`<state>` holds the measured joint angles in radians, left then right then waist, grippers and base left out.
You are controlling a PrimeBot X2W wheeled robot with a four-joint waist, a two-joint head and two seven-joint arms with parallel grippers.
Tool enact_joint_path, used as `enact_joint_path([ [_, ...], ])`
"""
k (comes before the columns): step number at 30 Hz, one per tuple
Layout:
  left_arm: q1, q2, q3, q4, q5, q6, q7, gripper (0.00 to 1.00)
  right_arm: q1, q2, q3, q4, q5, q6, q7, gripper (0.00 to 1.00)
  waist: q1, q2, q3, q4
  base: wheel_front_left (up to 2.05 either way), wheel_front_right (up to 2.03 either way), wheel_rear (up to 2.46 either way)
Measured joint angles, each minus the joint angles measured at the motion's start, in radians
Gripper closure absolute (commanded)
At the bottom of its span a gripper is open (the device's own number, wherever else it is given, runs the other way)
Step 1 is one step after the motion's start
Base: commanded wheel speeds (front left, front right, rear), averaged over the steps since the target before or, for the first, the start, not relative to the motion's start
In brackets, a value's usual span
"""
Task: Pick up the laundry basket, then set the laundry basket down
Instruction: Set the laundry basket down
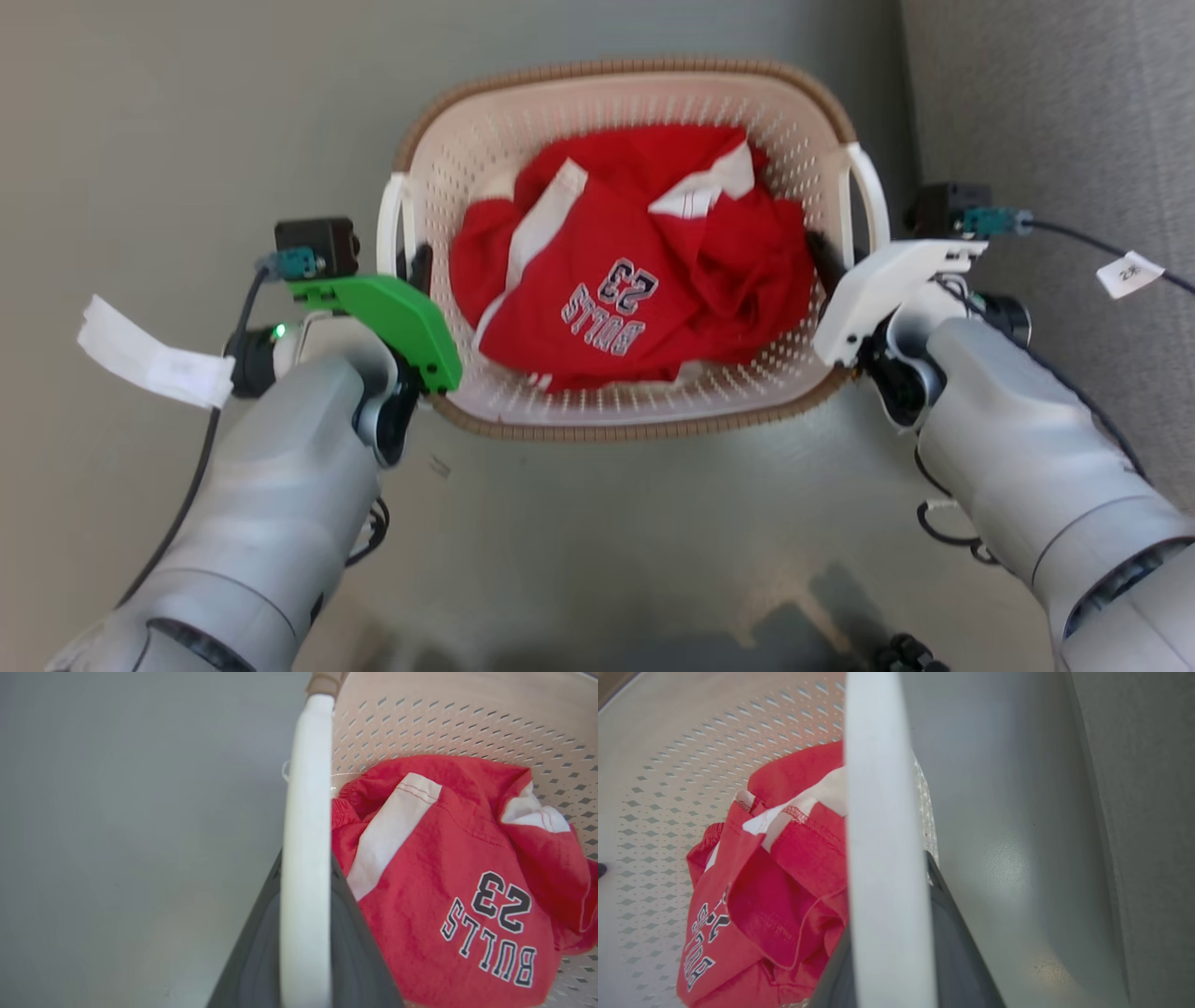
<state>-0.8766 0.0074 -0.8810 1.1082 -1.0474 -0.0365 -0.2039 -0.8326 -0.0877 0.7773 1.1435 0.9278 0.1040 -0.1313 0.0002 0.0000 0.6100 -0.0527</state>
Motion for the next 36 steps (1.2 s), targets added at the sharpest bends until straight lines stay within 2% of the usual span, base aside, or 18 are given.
enact_joint_path([
  [22, -0.152, 0.005, 0.038, -0.021, 0.023, 0.01, -0.039, 1.0, -0.131, -0.028, 0.001, -0.025, -0.006, 0.001, -0.088, 1.0, 0.0, 0.0, 0.274, 0.015, 0.0, 0.0, 0.0],
  [36, -0.187, 0.005, 0.103, -0.076, 0.092, 0.01, -0.039, 1.0, -0.163, -0.044, -0.005, -0.03, -0.007, 0.009, -0.121, 1.0, -0.0001, 0.0, 0.354, 0.035, 0.0, 0.0, 0.0],
])
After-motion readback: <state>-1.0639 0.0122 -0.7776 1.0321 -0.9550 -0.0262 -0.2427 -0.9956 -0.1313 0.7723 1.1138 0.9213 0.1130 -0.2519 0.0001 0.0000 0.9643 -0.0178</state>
